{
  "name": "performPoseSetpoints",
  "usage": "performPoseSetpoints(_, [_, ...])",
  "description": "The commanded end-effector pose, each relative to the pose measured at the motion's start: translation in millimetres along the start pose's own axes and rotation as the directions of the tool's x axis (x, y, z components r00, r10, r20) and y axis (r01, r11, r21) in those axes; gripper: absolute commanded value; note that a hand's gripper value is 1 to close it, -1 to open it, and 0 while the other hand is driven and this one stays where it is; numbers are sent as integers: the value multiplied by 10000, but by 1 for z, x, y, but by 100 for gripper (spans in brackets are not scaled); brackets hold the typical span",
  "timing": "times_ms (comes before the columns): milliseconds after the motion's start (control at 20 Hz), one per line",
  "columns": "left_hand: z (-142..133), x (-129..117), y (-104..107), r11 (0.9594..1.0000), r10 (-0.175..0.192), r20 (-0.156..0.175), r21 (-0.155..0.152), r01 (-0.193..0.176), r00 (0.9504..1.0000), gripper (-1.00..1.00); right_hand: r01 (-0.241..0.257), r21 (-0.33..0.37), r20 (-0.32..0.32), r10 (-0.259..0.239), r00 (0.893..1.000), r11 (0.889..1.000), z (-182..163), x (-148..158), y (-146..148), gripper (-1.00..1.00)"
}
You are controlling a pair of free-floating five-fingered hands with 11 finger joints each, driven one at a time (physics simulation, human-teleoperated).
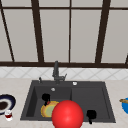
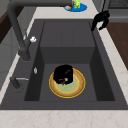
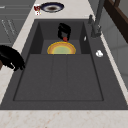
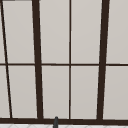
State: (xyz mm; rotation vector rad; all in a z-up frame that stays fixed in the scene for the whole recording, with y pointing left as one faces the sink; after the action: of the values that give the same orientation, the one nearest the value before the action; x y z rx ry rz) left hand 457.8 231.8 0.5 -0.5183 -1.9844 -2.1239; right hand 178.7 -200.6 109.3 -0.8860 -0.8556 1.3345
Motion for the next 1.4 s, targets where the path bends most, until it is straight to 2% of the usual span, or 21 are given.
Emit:
performPoseSetpoints(0, [22, 9, 20, 9999, -117, 272, -123, 121, 9996, 100, 0, 0, 0, 0, 10000, 10000, 0, 0, 0, 0])
performPoseSetpoints(350, [63, 23, 56, 10000, -22, 214, -71, 23, 9998, 100, 0, 0, 0, 0, 10000, 10000, 0, 0, 0, 0])
performPoseSetpoints(1100, [173, 63, 101, 9999, 57, 59, -83, -57, 10000, 100, 0, 0, 0, 0, 10000, 10000, 0, 0, 0, 0])
performPoseSetpoints(1150, [180, 65, 103, 10000, 52, 92, -19, -52, 9999, 100, 0, 0, 0, 0, 10000, 10000, 0, 0, 0, 0])
performPoseSetpoints(1200, [186, 66, 105, 9995, 0, 244, 306, -8, 9997, 100, 0, 0, 0, 0, 10000, 10000, 0, 0, 0, 0])
performPoseSetpoints(1250, [191, 67, 107, 9991, -30, 322, 427, 16, 9995, 100, 0, 0, 0, 0, 10000, 10000, 0, 0, 0, 0])
performPoseSetpoints(1350, [204, 71, 112, 9991, -36, 345, 424, 22, 9994, 100, 0, 0, 0, 0, 10000, 10000, 0, 0, 0, 0])
